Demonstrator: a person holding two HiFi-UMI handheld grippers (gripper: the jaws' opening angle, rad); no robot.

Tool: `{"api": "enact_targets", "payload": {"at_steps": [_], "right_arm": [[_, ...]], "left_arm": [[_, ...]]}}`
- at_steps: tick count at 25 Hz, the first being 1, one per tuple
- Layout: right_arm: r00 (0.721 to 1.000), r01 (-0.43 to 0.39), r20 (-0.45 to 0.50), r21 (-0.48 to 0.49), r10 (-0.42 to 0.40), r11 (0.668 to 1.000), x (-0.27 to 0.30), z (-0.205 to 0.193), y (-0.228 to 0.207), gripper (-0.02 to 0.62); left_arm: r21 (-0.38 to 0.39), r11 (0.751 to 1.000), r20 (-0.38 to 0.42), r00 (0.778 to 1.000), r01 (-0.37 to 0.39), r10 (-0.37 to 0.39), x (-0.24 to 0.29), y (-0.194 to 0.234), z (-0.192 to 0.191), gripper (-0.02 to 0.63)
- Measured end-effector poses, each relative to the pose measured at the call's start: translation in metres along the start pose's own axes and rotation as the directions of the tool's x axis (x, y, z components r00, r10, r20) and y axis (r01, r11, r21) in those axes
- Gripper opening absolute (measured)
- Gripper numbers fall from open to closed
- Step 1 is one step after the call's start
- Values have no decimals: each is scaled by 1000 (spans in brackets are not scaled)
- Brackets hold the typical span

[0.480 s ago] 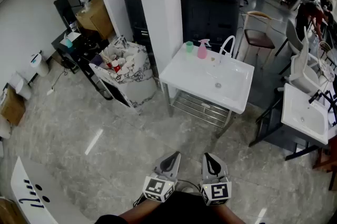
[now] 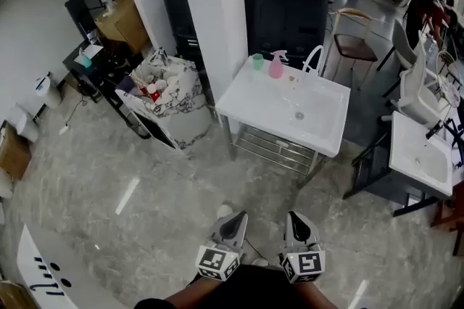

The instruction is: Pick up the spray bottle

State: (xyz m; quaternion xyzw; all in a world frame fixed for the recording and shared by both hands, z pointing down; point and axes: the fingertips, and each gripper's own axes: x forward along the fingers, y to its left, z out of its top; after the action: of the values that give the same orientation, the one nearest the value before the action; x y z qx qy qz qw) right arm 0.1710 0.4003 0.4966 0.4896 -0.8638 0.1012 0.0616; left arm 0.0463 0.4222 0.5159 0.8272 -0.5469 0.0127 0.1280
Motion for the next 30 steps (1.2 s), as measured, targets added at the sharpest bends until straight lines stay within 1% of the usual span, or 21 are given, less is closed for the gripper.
{"api": "enact_targets", "payload": {"at_steps": [5,9,12,16,20,24,26,30], "right_arm": [[998,35,-59,-4,-36,999,54,-11,0,-2],[994,35,-101,-30,-38,999,121,-12,4,-2],[991,41,-127,-48,-47,998,174,-4,12,-2],[989,71,-128,-50,-77,996,239,25,26,-2],[987,110,-112,-75,-118,991,293,49,34,-2],[981,157,-102,-66,-163,985,331,59,34,-2],[977,176,-107,-63,-182,982,342,59,33,-2],[968,212,-125,-51,-217,976,354,57,23,-2]], "left_arm": [[-31,999,-11,999,33,-33,42,48,-2,17],[-33,998,-14,999,48,-48,82,105,6,17],[-56,996,-23,998,62,-63,107,153,17,17],[-63,993,-34,994,100,-102,134,208,46,17],[-37,991,-22,991,128,-129,158,253,73,17],[66,984,-46,985,167,-164,182,282,84,17],[64,982,-45,983,180,-178,194,293,88,17],[54,977,-76,977,205,-201,211,308,86,17]]}}
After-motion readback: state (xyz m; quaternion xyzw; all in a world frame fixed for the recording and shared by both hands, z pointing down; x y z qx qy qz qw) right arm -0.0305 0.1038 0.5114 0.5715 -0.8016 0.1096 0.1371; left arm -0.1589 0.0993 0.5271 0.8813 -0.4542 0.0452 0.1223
